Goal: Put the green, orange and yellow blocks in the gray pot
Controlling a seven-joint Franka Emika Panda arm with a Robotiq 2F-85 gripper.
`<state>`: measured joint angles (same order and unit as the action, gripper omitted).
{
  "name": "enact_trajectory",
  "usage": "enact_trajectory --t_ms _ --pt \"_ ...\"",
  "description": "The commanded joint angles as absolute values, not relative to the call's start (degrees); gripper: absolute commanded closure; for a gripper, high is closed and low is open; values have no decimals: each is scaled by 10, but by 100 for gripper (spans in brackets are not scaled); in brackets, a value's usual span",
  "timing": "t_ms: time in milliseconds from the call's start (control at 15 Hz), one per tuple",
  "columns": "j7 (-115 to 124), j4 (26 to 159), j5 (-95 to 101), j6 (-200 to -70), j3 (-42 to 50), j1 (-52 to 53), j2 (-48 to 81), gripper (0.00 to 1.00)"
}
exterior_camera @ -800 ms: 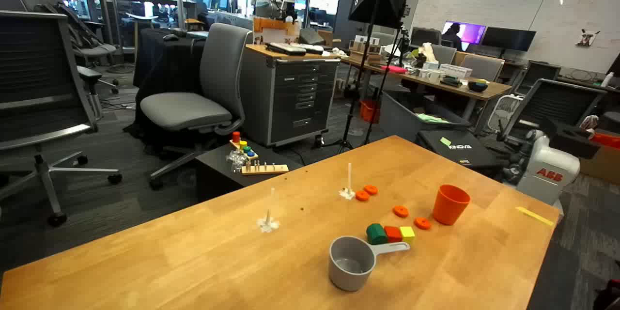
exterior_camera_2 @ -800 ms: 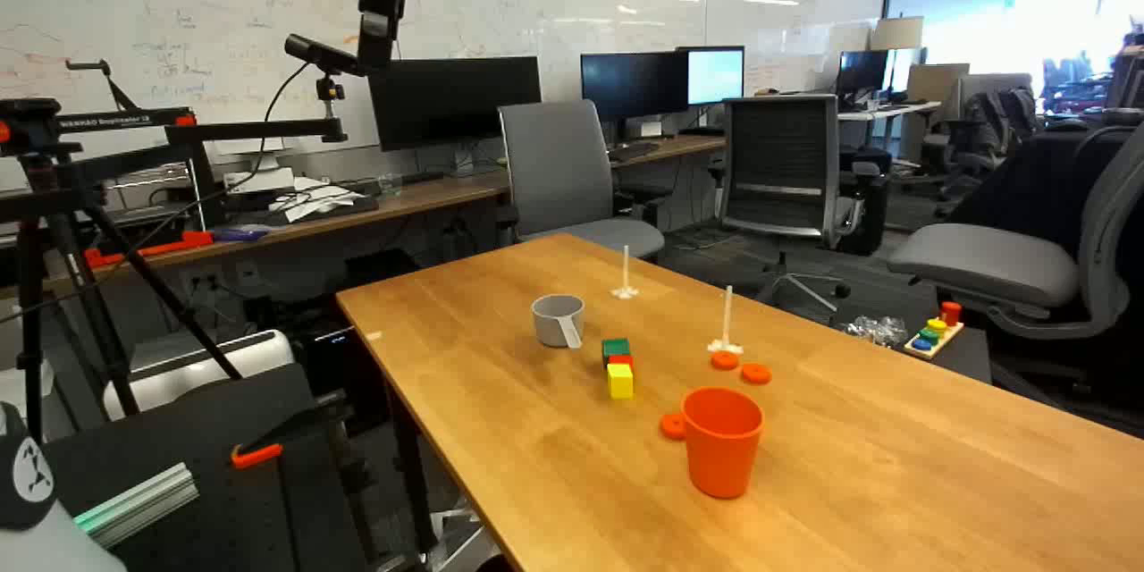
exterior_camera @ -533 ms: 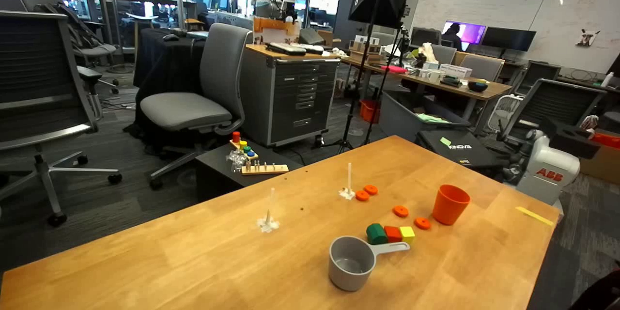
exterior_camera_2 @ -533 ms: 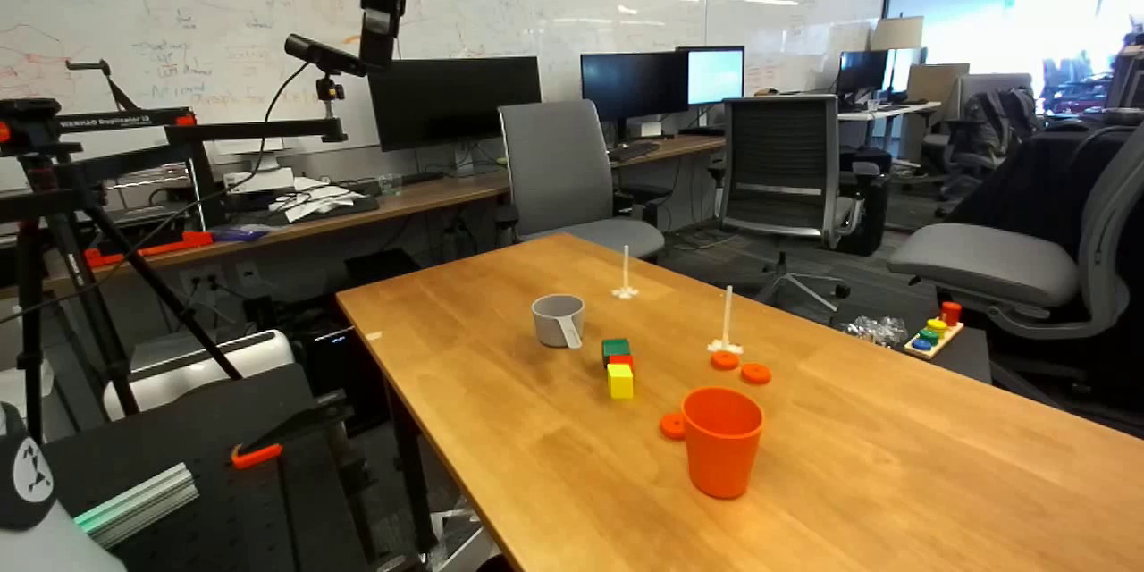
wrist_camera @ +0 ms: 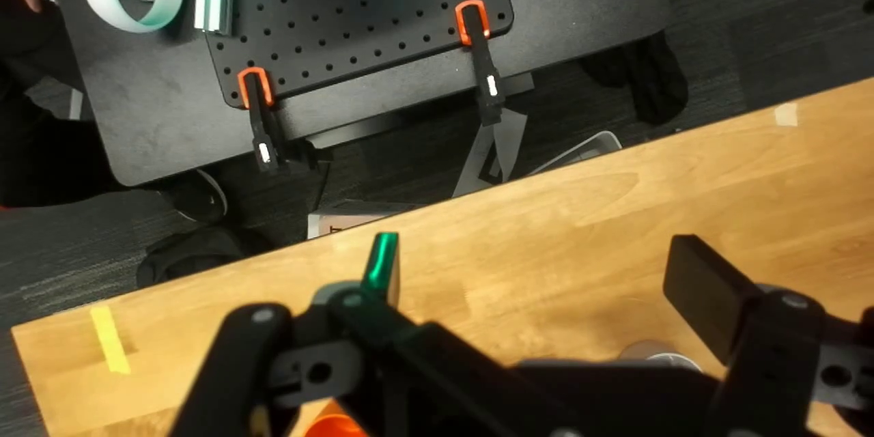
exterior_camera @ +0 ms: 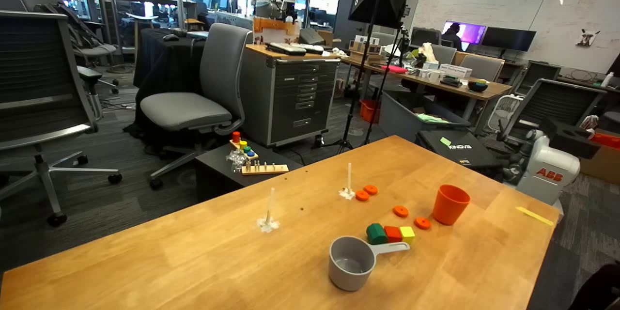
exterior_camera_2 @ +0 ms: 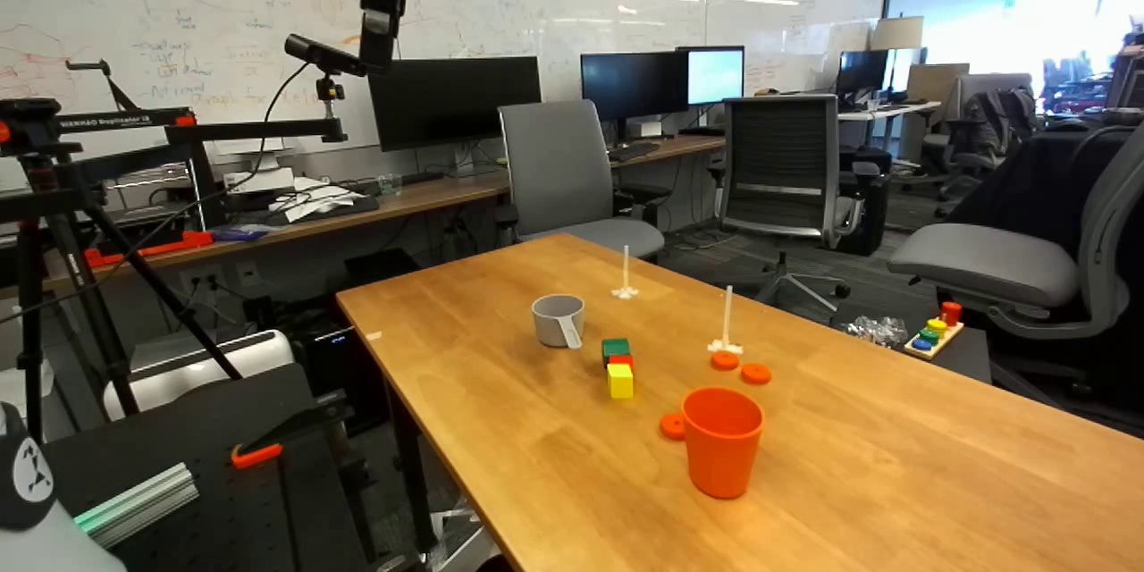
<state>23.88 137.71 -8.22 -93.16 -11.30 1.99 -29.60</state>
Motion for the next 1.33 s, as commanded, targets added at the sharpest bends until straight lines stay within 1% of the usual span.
enact_trajectory --t_ms 0,600,733,933,1267 --pt "236 1376 -78 -936 -110 23 -293 0" --pt "231 1362 -28 -946 -92 3 -284 0" --pt "240 1358 -14 -965 -85 -8 -269 0" --pt "244 1357 10 -1024 -73 -25 -230 0" --pt "262 1319 10 -1135 -44 -50 -100 0"
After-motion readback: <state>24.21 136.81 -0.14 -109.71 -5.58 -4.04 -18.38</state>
